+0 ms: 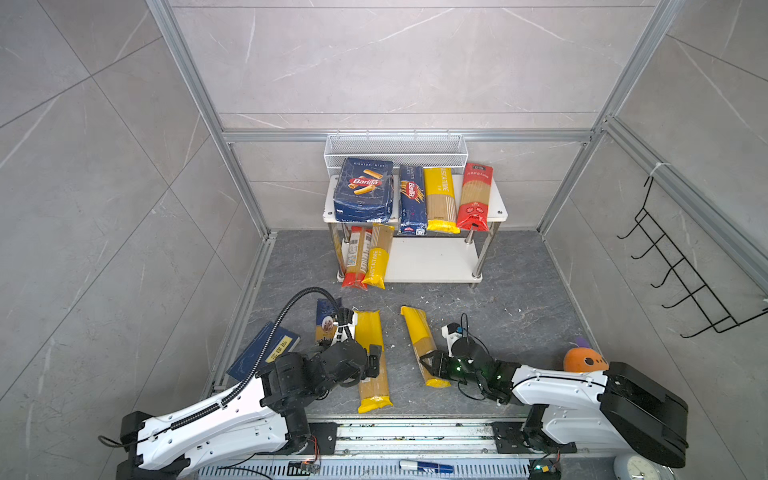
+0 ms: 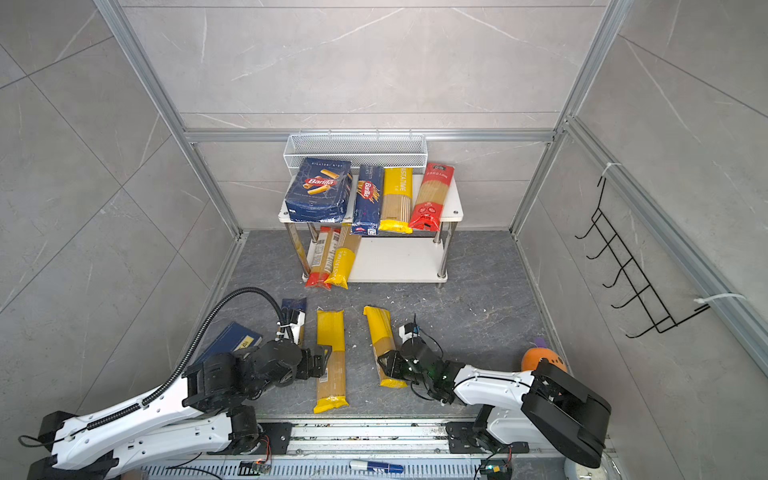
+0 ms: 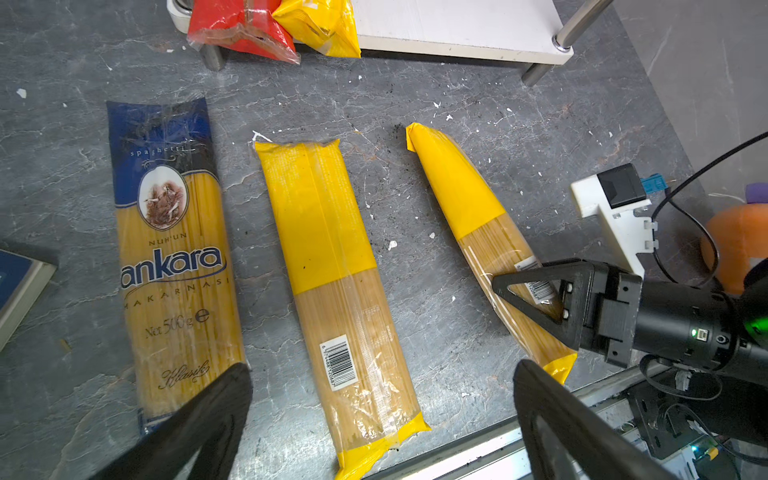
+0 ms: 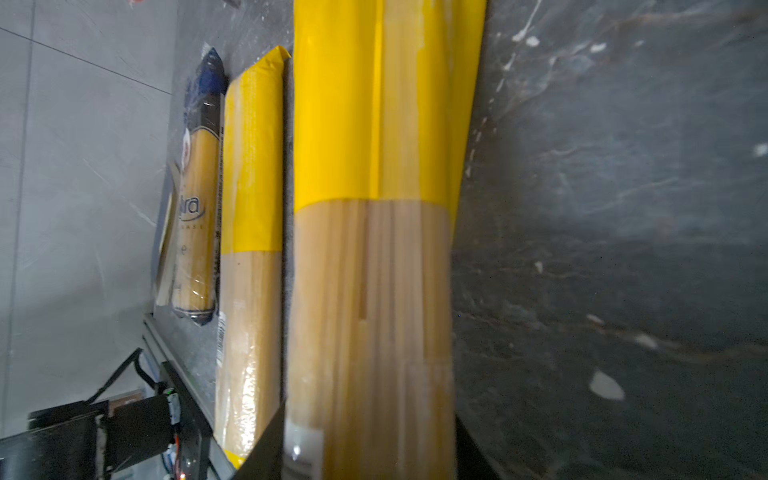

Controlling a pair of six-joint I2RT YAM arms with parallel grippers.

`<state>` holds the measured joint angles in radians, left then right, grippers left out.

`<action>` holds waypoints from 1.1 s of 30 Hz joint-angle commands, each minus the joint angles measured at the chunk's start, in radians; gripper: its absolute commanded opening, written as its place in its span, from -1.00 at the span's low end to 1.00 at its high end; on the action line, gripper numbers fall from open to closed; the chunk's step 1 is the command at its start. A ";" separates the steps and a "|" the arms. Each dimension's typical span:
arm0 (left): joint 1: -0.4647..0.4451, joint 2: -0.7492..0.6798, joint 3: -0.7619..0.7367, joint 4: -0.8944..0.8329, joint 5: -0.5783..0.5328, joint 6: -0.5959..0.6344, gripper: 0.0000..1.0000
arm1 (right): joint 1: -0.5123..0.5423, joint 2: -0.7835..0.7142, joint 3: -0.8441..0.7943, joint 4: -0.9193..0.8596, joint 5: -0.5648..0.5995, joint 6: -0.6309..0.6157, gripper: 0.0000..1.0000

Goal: Place and organize the pasta boxes and bags onto the shelf
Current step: 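Raise the yellow bag and stand it beside the PASTATIME bag on the lower shelf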

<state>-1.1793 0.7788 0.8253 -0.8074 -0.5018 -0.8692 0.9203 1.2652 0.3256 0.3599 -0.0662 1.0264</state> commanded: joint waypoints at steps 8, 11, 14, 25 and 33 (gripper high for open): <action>-0.002 -0.008 0.020 -0.042 -0.064 -0.008 1.00 | -0.067 -0.060 0.045 0.136 -0.144 0.016 -0.63; -0.002 0.002 0.027 -0.040 -0.069 -0.002 1.00 | -0.094 -0.072 0.079 0.098 -0.163 -0.003 -0.63; -0.001 0.023 0.028 -0.033 -0.073 0.004 1.00 | -0.128 -0.058 0.109 0.101 -0.200 -0.003 -0.63; 0.050 0.063 0.047 -0.007 -0.046 0.027 1.00 | -0.216 0.043 0.253 0.170 -0.334 -0.003 -0.64; 0.222 0.124 0.025 0.053 0.144 0.080 1.00 | -0.303 0.163 0.454 0.134 -0.412 -0.062 -0.63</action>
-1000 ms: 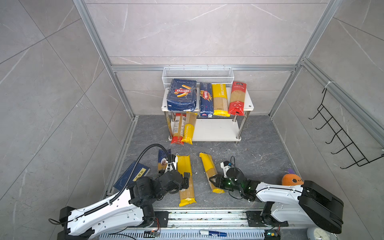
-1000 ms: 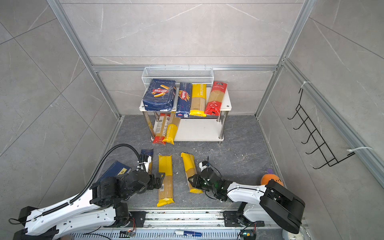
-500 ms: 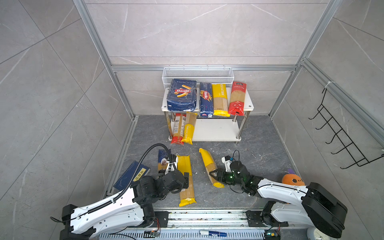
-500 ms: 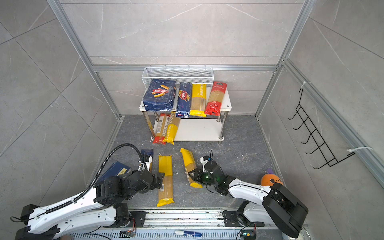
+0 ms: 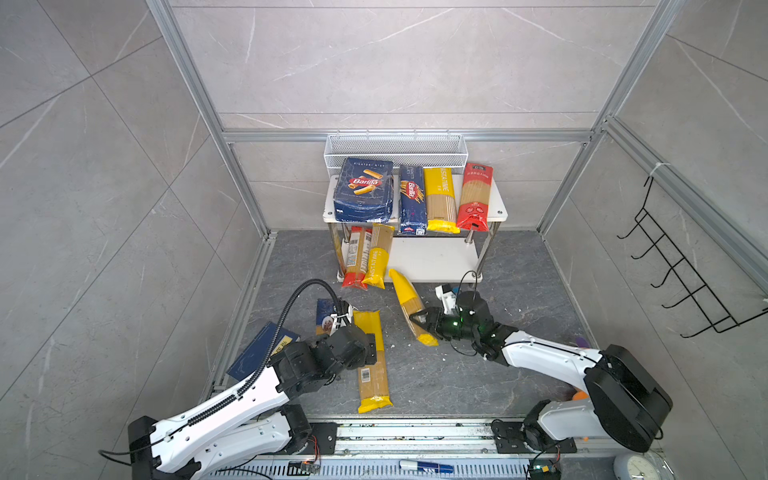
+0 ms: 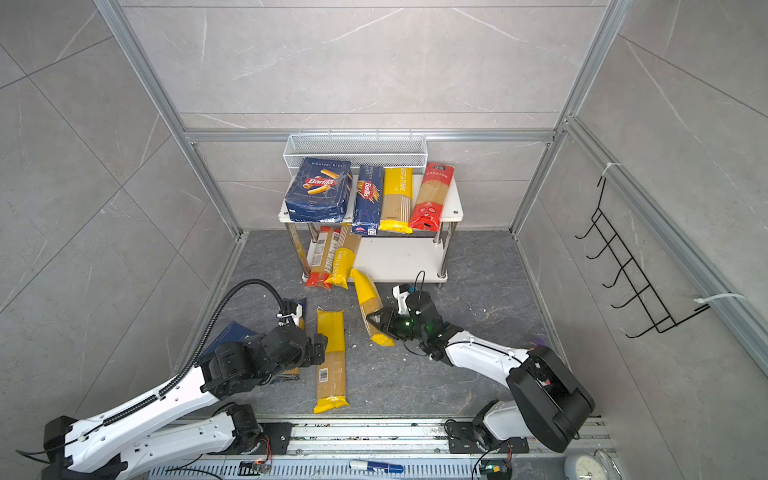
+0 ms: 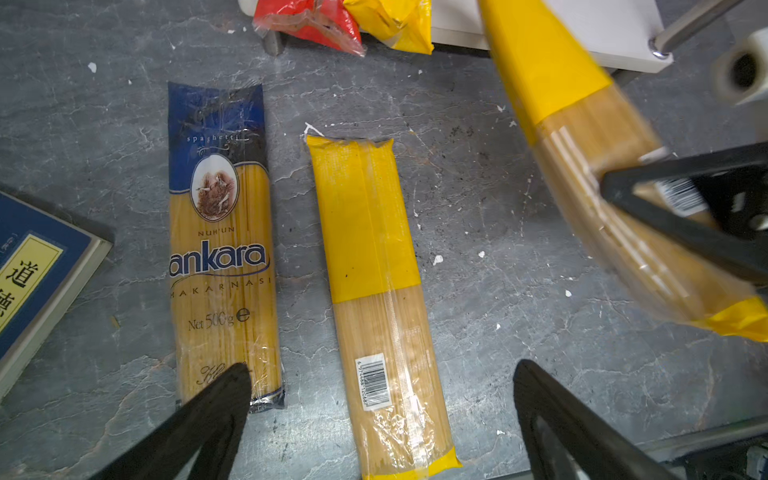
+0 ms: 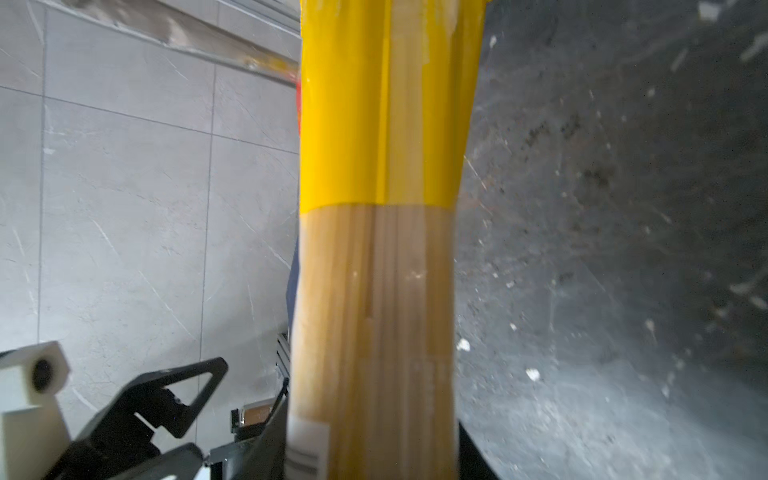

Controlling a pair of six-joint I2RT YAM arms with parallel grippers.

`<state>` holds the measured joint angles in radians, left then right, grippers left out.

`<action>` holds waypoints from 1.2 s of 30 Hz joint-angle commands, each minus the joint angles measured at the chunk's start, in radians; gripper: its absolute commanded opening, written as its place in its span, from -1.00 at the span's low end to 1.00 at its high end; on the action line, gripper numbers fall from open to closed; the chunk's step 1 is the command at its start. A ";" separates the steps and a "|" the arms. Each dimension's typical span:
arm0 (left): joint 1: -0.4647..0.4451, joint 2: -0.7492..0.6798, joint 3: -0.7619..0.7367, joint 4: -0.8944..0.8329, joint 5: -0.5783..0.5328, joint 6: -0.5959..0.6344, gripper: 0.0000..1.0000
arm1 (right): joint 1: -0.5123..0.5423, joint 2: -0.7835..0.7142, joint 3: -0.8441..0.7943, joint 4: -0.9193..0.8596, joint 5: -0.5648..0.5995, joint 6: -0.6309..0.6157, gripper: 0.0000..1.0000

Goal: Place and organize the pasta boxes and bags onto the shelf
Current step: 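Raise the yellow bag and stand it beside the PASTATIME bag on the lower shelf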

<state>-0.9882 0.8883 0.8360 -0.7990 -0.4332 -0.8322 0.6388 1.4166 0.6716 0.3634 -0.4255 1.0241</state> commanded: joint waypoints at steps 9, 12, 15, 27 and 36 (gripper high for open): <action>0.169 0.050 0.030 0.091 0.191 0.121 1.00 | -0.120 0.271 0.373 0.121 -0.080 -0.113 -0.63; 0.210 0.060 0.037 0.101 0.220 0.142 1.00 | -0.139 0.351 0.471 0.091 -0.058 -0.155 -0.62; 0.242 0.072 0.038 0.110 0.248 0.159 1.00 | -0.145 0.418 0.575 0.006 0.009 -0.245 -0.61; 0.285 0.089 0.023 0.125 0.281 0.189 1.00 | -0.138 0.634 0.818 -0.145 0.106 -0.281 0.05; 0.292 0.044 0.006 0.112 0.286 0.187 1.00 | -0.124 0.657 0.823 -0.160 0.069 -0.250 0.46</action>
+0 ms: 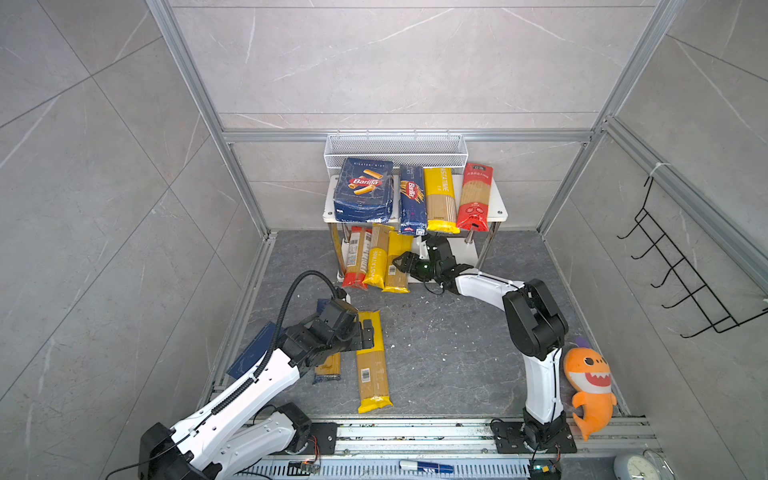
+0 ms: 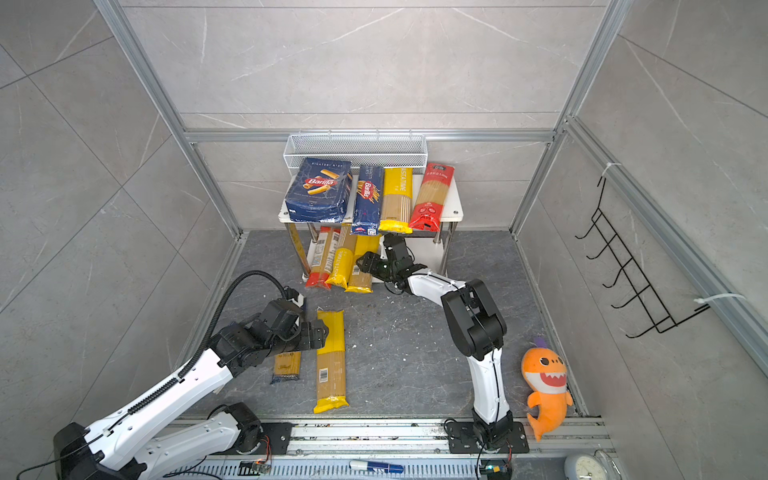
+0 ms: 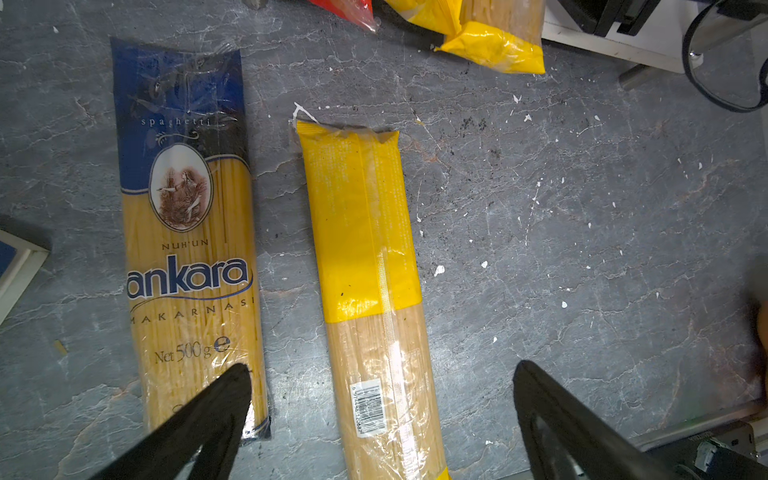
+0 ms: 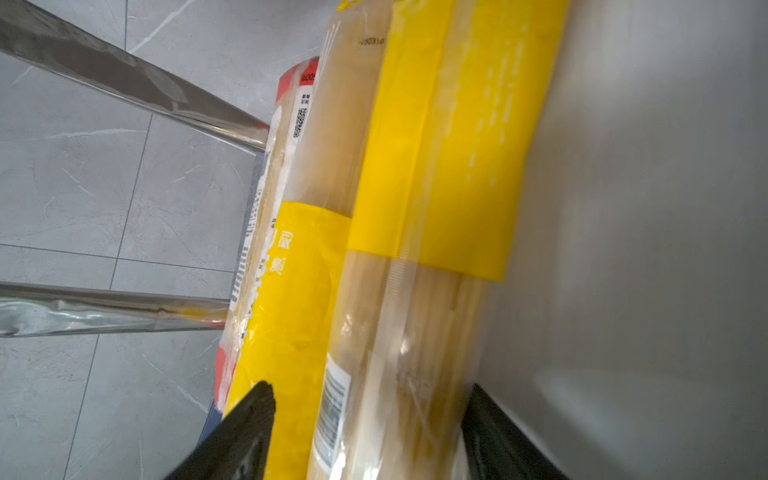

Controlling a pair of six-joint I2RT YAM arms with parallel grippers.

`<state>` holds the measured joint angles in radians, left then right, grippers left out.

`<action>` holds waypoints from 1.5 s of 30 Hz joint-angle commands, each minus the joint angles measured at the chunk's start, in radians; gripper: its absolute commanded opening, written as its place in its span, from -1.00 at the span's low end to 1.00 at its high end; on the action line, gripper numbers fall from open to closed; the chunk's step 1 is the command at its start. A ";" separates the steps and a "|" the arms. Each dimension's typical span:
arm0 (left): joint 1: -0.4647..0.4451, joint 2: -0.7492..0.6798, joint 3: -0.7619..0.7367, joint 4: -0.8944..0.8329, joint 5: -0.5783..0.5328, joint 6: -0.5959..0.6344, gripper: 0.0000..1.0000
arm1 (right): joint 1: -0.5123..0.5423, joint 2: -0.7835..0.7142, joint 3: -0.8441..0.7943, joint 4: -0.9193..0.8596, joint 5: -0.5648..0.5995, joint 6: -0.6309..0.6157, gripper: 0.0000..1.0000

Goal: Place and organize the pasta boxes and bags onto the shelf
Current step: 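Raise the yellow bag and stand it beside the PASTATIME bag on the lower shelf, then lower the right gripper onto the barcode yellow bag and grasp it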

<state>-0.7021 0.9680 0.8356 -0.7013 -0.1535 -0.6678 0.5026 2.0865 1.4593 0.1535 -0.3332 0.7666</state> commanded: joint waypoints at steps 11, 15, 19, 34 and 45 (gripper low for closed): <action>0.005 -0.182 -0.022 -0.062 -0.013 -0.018 1.00 | 0.012 -0.224 -0.201 0.048 0.011 -0.022 0.54; 0.006 -0.233 -0.030 -0.093 -0.024 -0.037 1.00 | 0.020 -0.347 -0.325 0.021 0.022 -0.052 0.64; 0.006 -0.273 -0.045 -0.117 -0.036 -0.067 1.00 | 0.062 -0.472 -0.440 -0.045 0.051 -0.081 0.66; 0.006 -0.403 -0.081 -0.236 -0.064 -0.194 1.00 | 0.631 -0.632 -0.731 -0.139 0.464 -0.012 0.69; 0.005 -0.534 -0.050 -0.370 -0.108 -0.263 1.00 | 0.829 -0.361 -0.519 -0.181 0.582 0.013 0.77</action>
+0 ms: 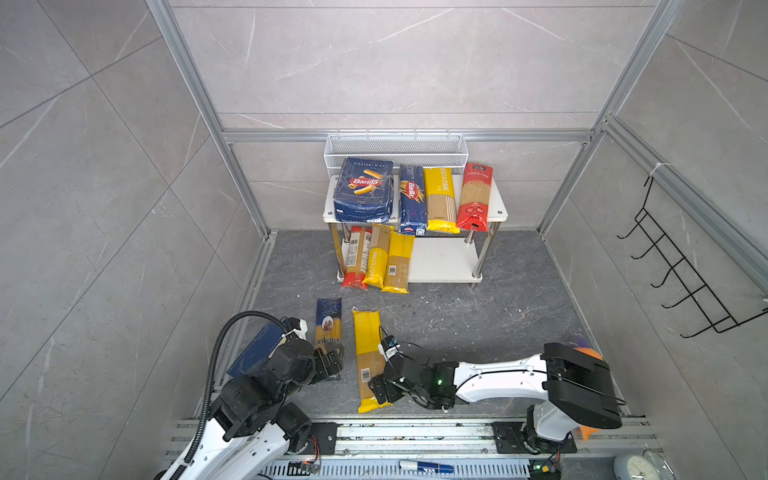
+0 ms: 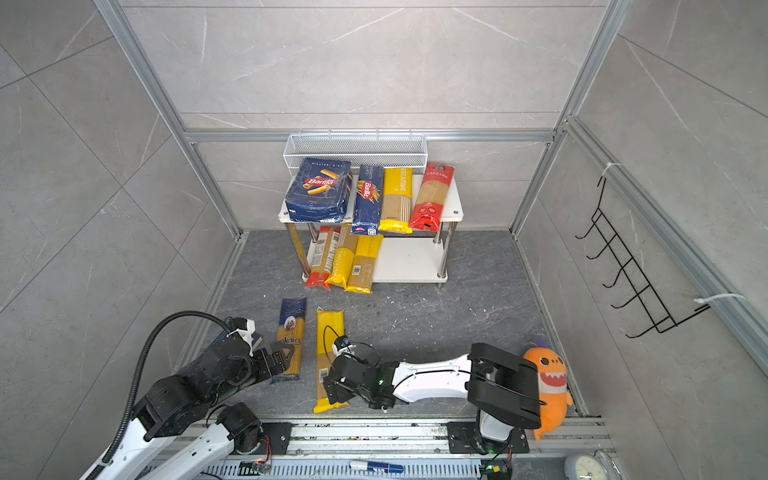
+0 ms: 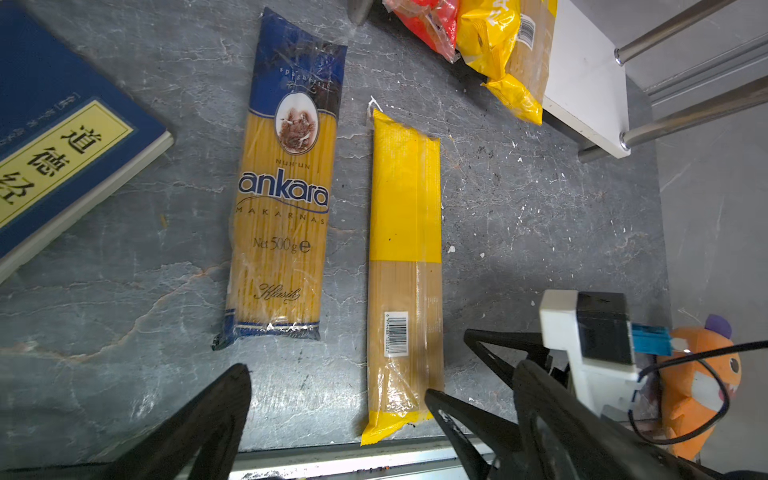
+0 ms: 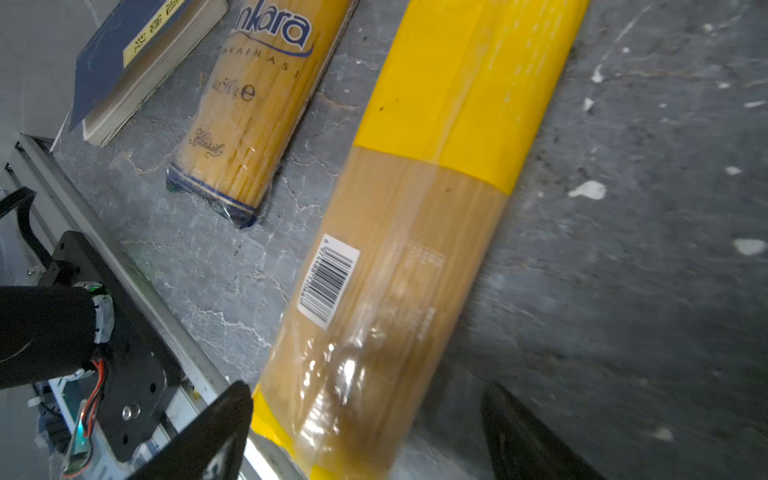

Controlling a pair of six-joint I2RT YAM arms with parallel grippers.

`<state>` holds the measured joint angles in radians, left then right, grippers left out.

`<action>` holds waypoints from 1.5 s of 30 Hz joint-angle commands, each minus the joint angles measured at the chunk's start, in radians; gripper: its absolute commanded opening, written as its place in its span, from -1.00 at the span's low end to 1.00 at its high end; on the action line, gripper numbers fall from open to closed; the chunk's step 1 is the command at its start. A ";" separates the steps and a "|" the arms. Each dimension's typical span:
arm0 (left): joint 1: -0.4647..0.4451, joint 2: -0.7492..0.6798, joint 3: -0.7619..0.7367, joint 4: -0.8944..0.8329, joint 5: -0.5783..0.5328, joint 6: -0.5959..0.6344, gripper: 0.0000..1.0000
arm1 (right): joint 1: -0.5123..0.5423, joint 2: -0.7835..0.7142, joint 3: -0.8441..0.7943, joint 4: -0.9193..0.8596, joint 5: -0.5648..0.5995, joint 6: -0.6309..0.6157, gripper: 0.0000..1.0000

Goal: Place and organize the pasta boxes and bags onto the shelf
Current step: 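Lower the right gripper onto the barcode yellow bag and grasp it, then drag the barcode yellow bag toward the shelf with the right gripper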

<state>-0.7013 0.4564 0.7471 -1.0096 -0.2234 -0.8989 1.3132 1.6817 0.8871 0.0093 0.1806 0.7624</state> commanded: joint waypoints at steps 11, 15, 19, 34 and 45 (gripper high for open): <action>0.005 -0.054 0.050 -0.090 -0.064 -0.042 1.00 | 0.054 0.207 0.185 -0.151 0.158 0.047 0.78; 0.005 -0.034 0.052 -0.082 -0.063 -0.038 1.00 | 0.072 0.257 0.231 -0.228 0.224 0.056 0.78; 0.005 -0.030 0.043 -0.071 -0.062 -0.035 1.00 | 0.082 0.306 0.264 -0.288 0.260 0.067 0.78; 0.004 -0.028 0.040 -0.067 -0.068 -0.035 1.00 | 0.081 0.398 0.274 -0.370 0.253 0.135 -0.25; 0.005 -0.020 0.026 -0.049 -0.067 -0.038 1.00 | 0.010 0.088 -0.089 -0.022 0.113 0.186 -0.62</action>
<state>-0.7013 0.4229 0.7685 -1.0763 -0.2646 -0.9318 1.3613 1.8088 0.9203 -0.0349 0.4194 0.9100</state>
